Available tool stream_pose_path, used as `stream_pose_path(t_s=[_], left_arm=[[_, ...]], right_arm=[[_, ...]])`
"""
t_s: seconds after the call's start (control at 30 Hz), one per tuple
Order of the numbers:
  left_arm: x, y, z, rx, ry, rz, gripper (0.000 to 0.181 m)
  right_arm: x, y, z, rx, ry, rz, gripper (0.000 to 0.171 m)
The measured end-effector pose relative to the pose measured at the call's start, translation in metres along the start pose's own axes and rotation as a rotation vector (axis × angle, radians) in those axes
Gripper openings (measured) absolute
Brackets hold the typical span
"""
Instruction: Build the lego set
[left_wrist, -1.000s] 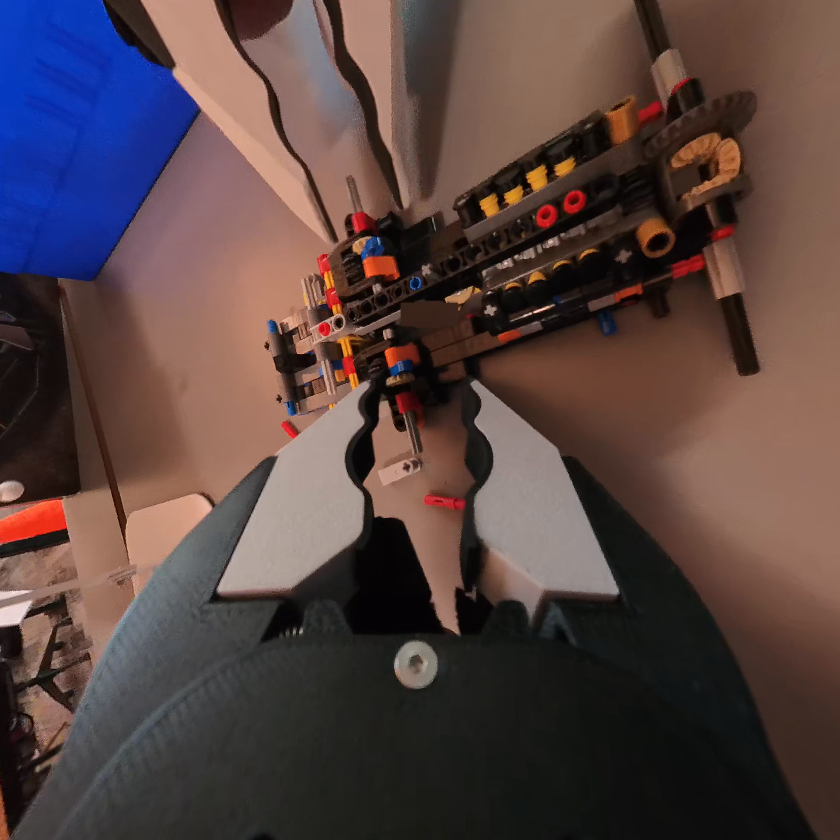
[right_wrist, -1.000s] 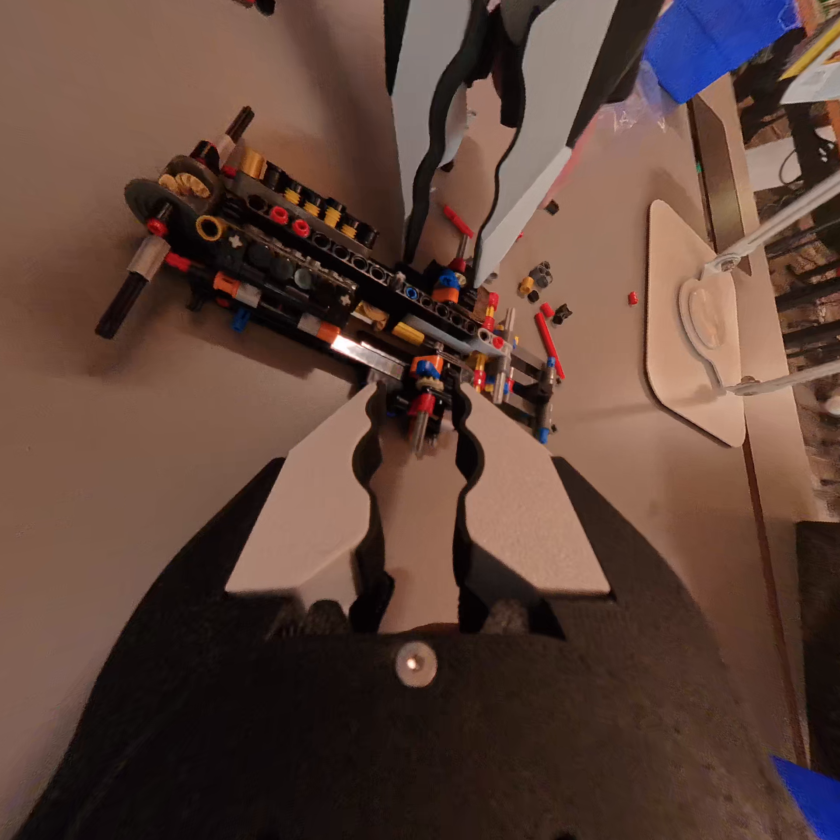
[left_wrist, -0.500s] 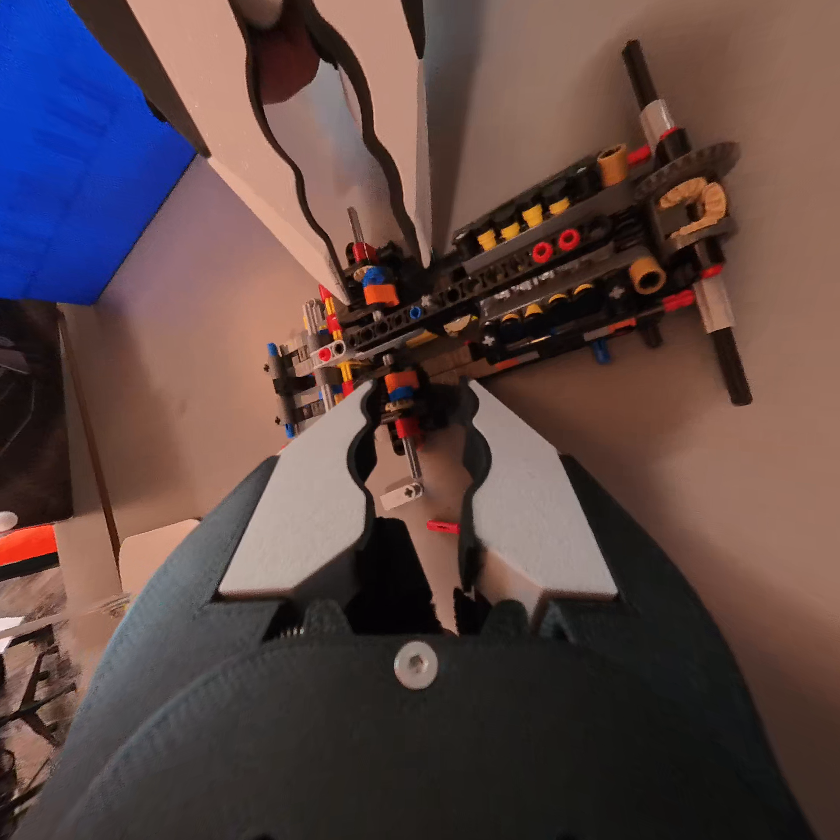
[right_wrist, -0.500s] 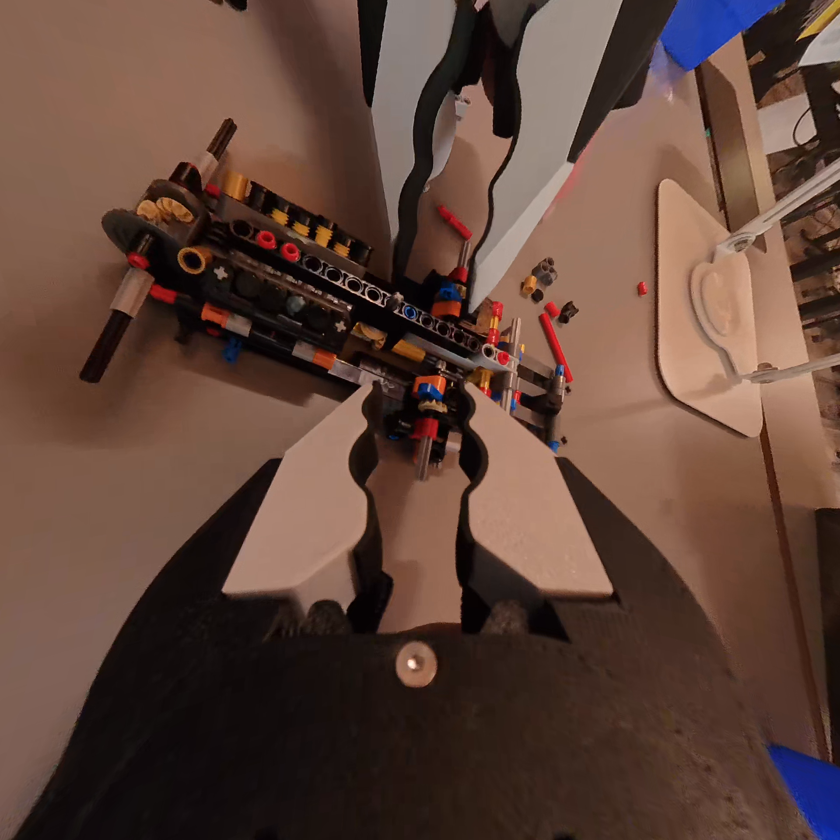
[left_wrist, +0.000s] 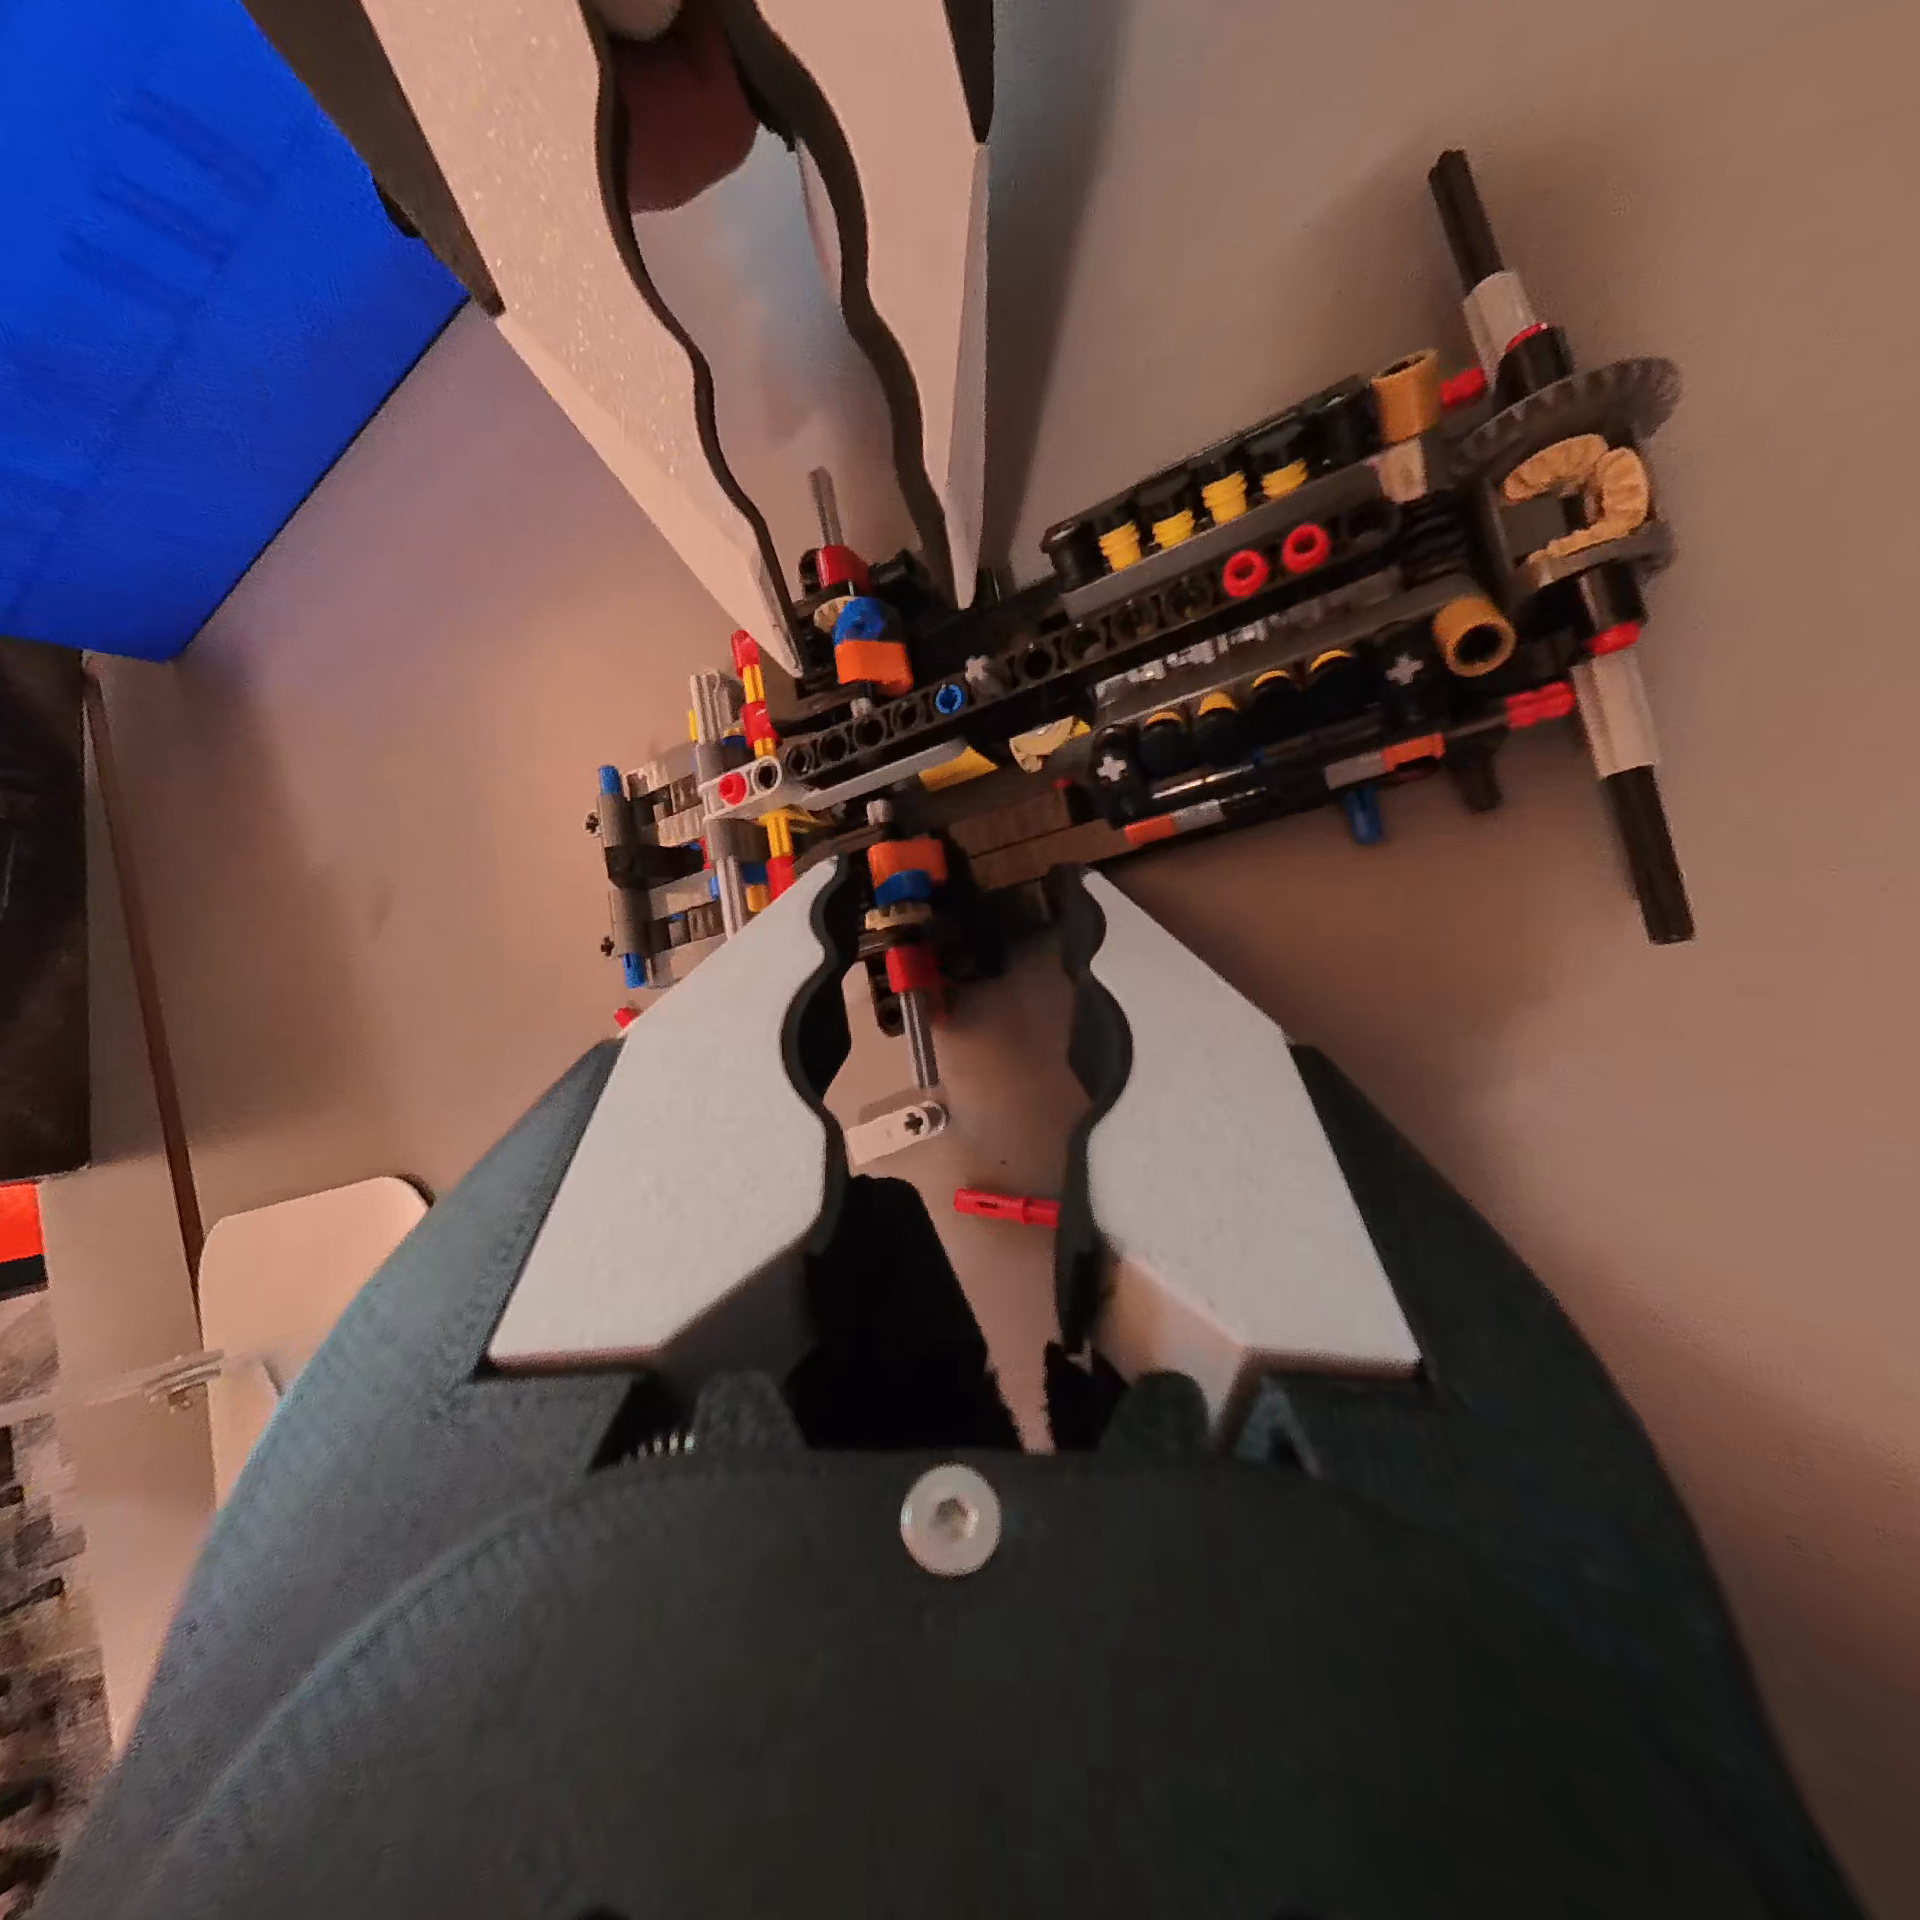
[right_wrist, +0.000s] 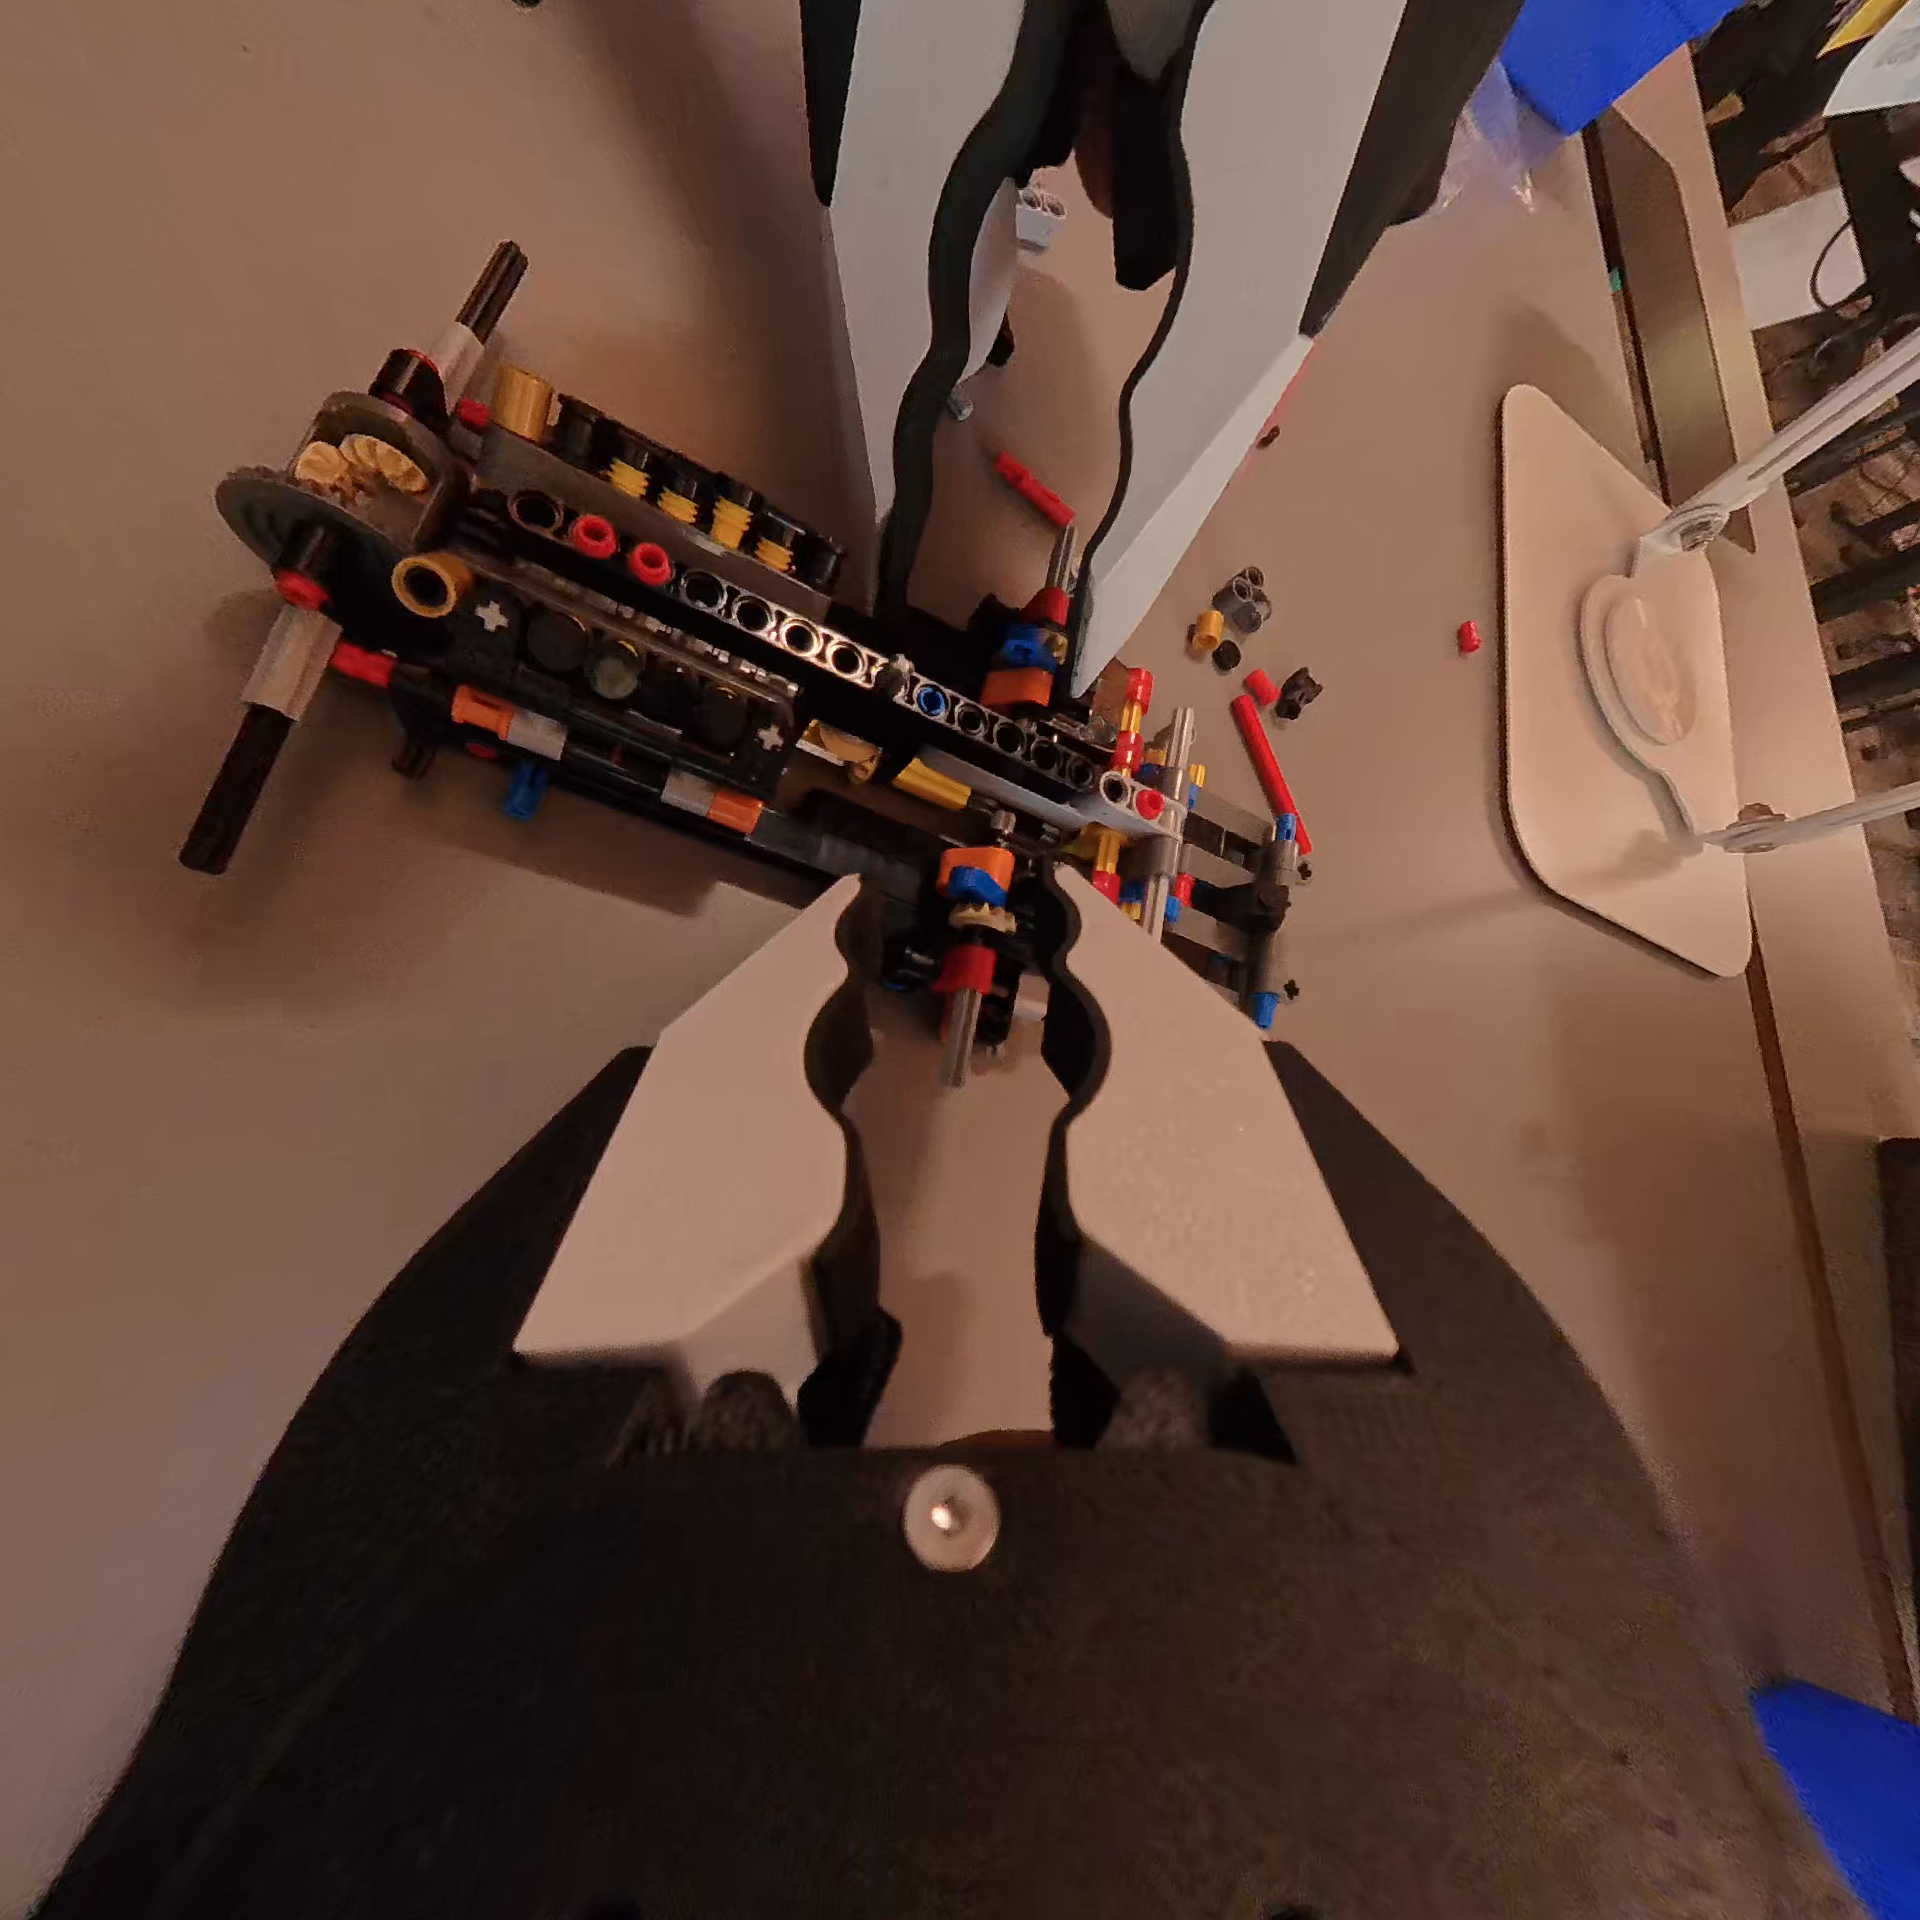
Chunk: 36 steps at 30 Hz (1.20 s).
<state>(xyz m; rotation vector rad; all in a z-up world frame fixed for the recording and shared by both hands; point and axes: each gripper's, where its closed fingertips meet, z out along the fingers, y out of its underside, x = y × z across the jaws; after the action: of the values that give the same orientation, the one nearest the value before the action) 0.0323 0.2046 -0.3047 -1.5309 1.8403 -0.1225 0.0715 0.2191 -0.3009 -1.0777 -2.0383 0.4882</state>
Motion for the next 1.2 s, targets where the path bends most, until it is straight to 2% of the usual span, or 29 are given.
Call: stream_pose_path(t_s=[0.1, 0.23, 0.4, 0.5, 0.6, 0.9, 1.03, 1.2], left_arm=[[0.0, 0.0, -0.002, 0.012, 0.011, -0.055, 0.042], [-0.011, 0.008, -0.015, 0.032, -0.035, -0.148, 0.043], [-0.01, 0.031, -0.013, -0.064, -0.054, -0.217, 0.035], [-0.006, 0.036, -0.009, -0.077, -0.06, -0.231, 0.022], [-0.005, 0.034, -0.008, -0.067, -0.072, -0.238, 0.011], [-0.016, 0.029, -0.012, -0.055, -0.138, -0.279, 0.008], [-0.034, 0.022, -0.012, -0.031, -0.149, -0.296, 0.008], [-0.063, 0.019, -0.002, -0.016, -0.141, -0.301, 0.008]], right_arm=[[-0.001, -0.004, -0.001, 0.013, -0.005, 0.028, 0.037], [0.012, -0.004, -0.02, 0.049, 0.085, 0.1, 0.037], [0.017, 0.017, -0.02, -0.034, 0.138, 0.168, 0.027], [0.015, 0.02, -0.013, -0.063, 0.149, 0.159, 0.011], [0.014, 0.019, -0.009, -0.075, 0.158, 0.152, 0.003], [0.018, 0.02, -0.013, -0.058, 0.171, 0.209, 0.002], [0.032, 0.022, -0.025, -0.028, 0.204, 0.264, 0.002], [0.052, 0.042, -0.035, -0.074, 0.249, 0.341, 0.002]])
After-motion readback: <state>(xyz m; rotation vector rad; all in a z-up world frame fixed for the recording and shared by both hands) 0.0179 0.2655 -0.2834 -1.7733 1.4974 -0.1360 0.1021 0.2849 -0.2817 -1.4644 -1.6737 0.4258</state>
